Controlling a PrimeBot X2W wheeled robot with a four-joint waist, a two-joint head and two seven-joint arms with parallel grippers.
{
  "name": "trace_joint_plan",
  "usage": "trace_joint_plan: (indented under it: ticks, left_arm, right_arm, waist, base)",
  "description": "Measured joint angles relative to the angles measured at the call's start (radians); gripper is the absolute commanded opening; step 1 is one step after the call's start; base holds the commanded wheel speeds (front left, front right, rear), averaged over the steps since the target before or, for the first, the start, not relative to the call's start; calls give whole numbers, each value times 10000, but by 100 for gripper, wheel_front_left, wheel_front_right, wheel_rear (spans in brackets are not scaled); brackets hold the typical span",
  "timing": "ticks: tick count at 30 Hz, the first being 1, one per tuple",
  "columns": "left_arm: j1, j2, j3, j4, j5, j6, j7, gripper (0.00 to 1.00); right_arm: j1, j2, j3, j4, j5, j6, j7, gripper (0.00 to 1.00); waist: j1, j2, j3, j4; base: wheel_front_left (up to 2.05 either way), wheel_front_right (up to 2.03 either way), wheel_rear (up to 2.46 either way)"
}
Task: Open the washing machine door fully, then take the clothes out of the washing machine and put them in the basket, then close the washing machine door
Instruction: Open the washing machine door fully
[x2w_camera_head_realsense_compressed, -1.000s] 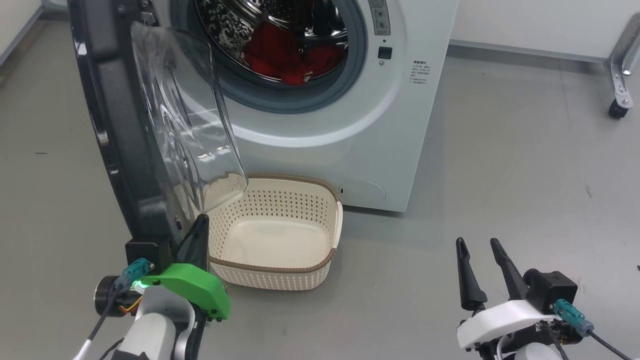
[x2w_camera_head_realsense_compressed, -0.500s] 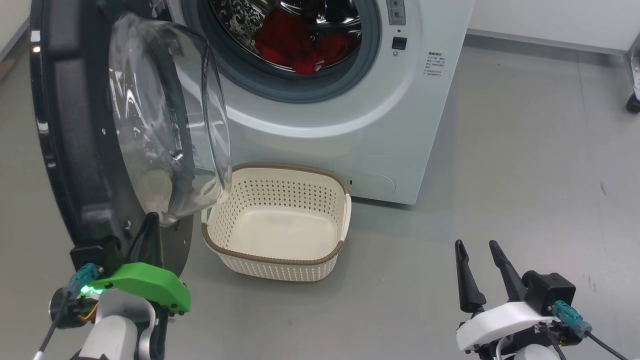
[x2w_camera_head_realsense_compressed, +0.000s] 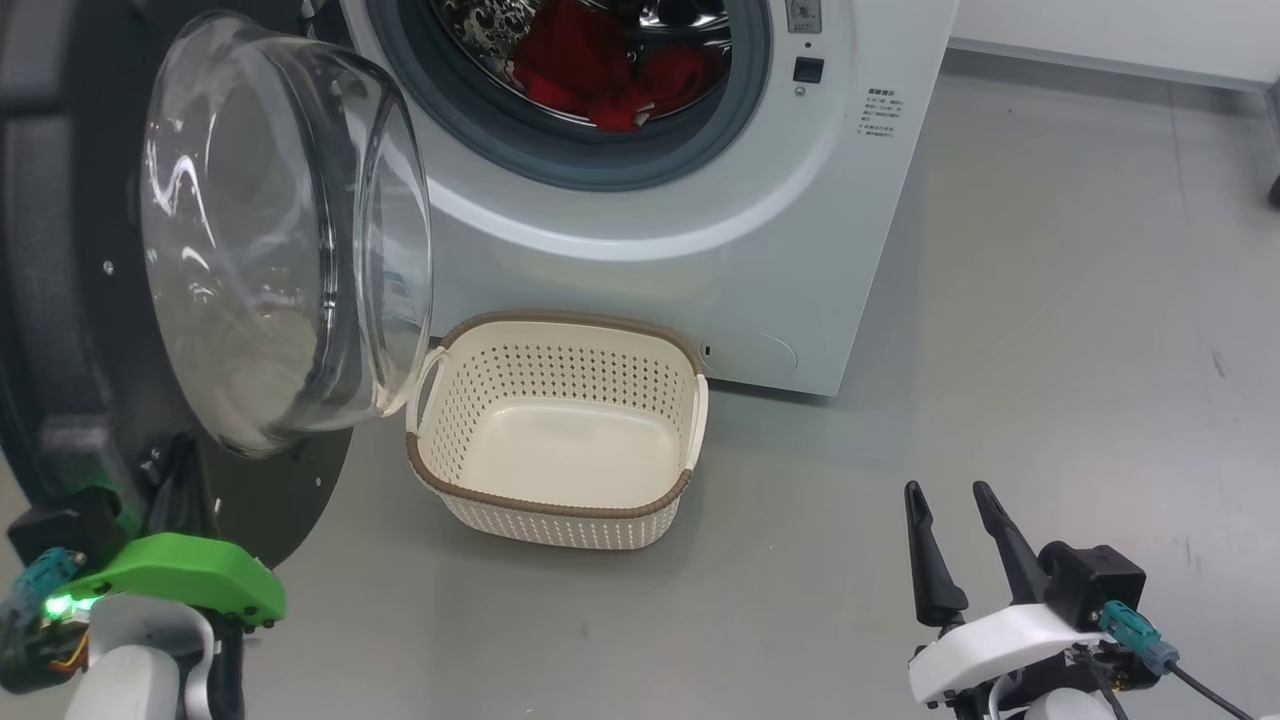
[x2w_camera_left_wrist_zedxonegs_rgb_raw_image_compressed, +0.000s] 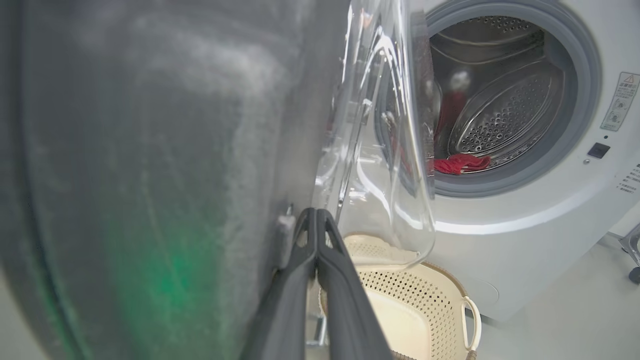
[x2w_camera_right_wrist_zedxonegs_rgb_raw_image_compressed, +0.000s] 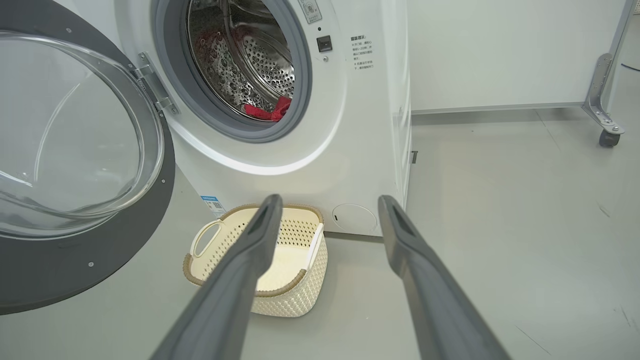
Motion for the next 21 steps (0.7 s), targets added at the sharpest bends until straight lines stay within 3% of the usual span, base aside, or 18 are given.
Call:
trace_joint_plan:
  ticks: [21]
  left_arm:
    - [-68, 892, 1804, 35, -598, 79, -90, 0]
  right_arm:
    - [-427, -150, 15, -25, -268, -4, 0, 100]
  waist:
    - [0, 0, 1104, -209]
  base:
    - [0, 0, 0]
